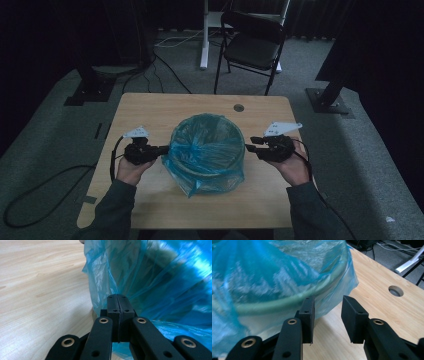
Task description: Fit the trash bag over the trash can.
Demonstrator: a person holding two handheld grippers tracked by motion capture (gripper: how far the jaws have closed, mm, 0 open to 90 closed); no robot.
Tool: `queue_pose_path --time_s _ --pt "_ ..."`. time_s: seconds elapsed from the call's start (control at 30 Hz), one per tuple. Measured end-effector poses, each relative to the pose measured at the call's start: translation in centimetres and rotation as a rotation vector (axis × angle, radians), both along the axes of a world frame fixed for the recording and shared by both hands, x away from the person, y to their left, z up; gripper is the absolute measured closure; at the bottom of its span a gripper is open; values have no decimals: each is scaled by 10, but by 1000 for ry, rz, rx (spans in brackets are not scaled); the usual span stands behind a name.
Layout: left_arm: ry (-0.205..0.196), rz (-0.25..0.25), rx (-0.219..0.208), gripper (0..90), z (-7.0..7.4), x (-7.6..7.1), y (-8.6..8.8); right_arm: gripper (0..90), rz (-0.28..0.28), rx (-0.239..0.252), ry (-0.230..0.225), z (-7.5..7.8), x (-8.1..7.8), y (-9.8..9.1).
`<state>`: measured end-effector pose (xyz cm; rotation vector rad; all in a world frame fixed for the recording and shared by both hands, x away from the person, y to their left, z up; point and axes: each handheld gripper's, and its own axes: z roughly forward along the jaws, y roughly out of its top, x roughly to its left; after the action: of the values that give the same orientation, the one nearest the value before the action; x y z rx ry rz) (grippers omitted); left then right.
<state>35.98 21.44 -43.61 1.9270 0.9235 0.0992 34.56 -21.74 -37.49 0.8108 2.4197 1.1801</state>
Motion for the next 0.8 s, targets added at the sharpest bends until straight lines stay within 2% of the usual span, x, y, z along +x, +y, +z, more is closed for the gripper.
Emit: queue_pose_path --time_s 0.17,0.4,0.47,0.57,0.8 --pt "22 -3 34 897 -10 0 -3 614 14 -2 8 -5 -8 -1" --pt "55 -8 97 897 -22 3 -11 610 38 -3 21 -10 -13 1" --pt "63 -3 121 896 -25 4 -12 608 47 -2 24 -11 -14 2" --pt "73 11 133 896 -27 5 -11 603 60 10 28 -10 -18 2" --pt "96 32 170 894 -31 7 -10 511 134 49 76 -12 -27 2"
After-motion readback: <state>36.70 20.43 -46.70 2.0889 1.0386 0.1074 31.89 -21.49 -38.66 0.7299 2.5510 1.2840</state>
